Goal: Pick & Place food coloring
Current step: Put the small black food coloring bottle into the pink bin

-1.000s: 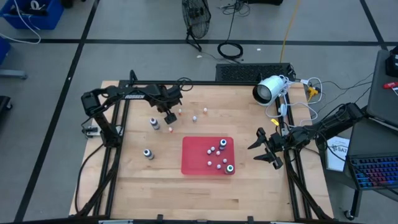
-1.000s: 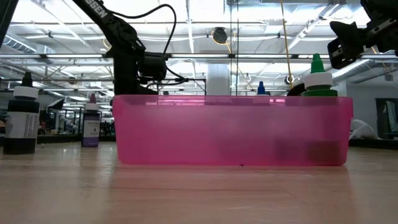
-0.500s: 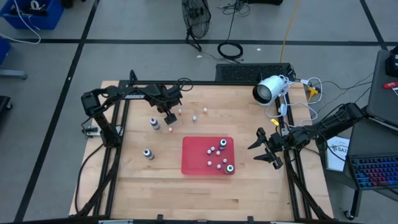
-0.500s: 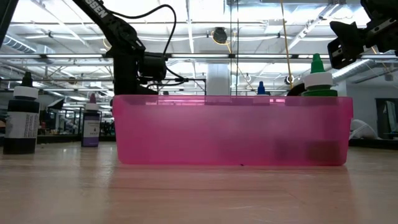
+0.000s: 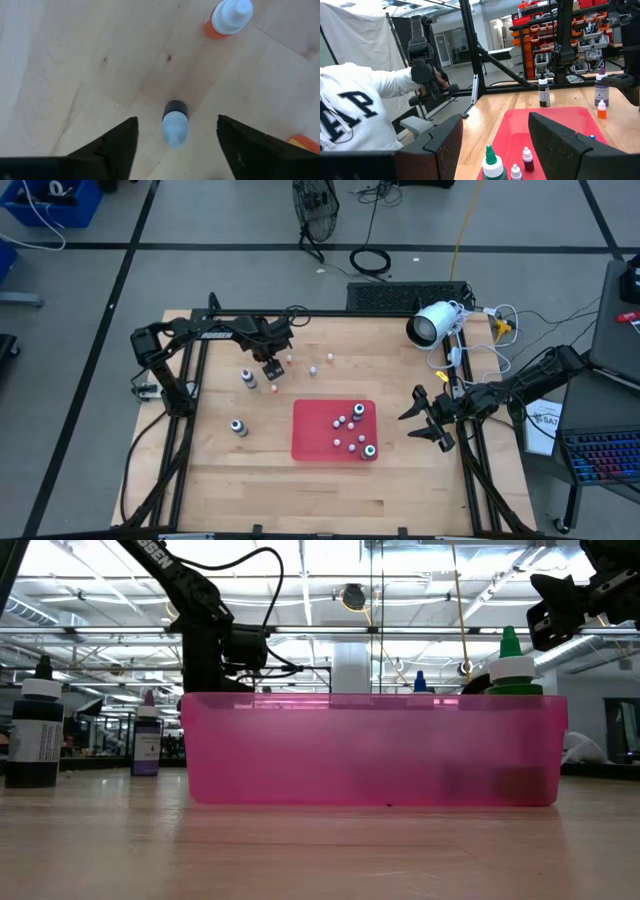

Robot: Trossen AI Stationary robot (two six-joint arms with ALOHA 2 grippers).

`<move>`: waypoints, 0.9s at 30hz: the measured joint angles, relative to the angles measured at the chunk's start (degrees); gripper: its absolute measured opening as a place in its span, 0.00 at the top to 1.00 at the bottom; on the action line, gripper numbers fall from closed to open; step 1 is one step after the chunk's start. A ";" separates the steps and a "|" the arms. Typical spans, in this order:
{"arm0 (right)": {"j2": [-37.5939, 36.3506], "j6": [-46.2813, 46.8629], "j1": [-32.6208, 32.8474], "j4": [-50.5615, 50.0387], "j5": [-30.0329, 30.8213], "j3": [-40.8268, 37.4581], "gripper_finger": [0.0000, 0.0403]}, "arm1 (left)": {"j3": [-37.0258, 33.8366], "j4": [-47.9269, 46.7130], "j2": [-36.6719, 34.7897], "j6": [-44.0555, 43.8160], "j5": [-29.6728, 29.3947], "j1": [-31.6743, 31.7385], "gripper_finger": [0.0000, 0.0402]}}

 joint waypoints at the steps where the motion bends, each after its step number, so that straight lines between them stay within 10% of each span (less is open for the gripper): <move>1: 0.00 0.00 0.00 0.01 0.00 0.00 0.47 | 0.00 0.00 0.00 0.00 -0.01 0.00 0.38; 27: 0.00 0.00 -0.01 0.01 0.00 -0.01 0.47 | -0.02 0.33 -0.02 -0.92 -0.12 1.63 0.54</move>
